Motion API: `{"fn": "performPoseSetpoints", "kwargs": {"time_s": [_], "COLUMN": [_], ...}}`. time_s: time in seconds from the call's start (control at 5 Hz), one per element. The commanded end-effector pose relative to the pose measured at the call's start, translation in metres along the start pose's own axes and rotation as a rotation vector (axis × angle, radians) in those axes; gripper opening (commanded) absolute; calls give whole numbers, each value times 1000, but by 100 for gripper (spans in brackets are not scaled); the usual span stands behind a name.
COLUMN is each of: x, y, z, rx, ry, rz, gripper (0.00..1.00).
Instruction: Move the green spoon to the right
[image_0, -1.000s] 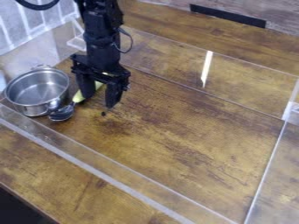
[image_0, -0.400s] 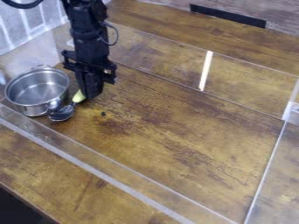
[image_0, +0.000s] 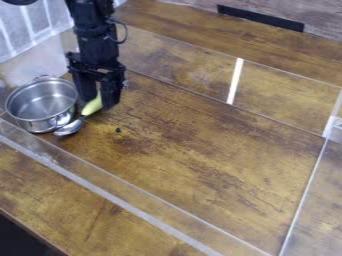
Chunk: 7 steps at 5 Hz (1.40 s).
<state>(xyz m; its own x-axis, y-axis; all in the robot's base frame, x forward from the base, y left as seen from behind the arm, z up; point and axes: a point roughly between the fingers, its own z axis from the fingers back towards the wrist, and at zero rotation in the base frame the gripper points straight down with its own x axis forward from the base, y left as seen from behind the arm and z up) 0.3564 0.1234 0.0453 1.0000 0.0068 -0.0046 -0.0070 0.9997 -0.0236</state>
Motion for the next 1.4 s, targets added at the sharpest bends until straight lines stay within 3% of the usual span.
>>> {"fn": "performPoseSetpoints", "kwargs": {"time_s": [0.0,0.2,0.4,0.6,0.8,1.0,1.2], "x": [9,7,5,13,24,23,23], "y": [13,16,20,13,5,1,-2], "z": [18,14,9,17,20,22,17], "rx": [21,2,-16,-13,-12,-18,-26], "ry": [-45,-47,-46,-44,-38,-33,-19], "rz": [-2,9,23,53,80,61,41], "gripper": [0,100,100,0,0,0,100]}}
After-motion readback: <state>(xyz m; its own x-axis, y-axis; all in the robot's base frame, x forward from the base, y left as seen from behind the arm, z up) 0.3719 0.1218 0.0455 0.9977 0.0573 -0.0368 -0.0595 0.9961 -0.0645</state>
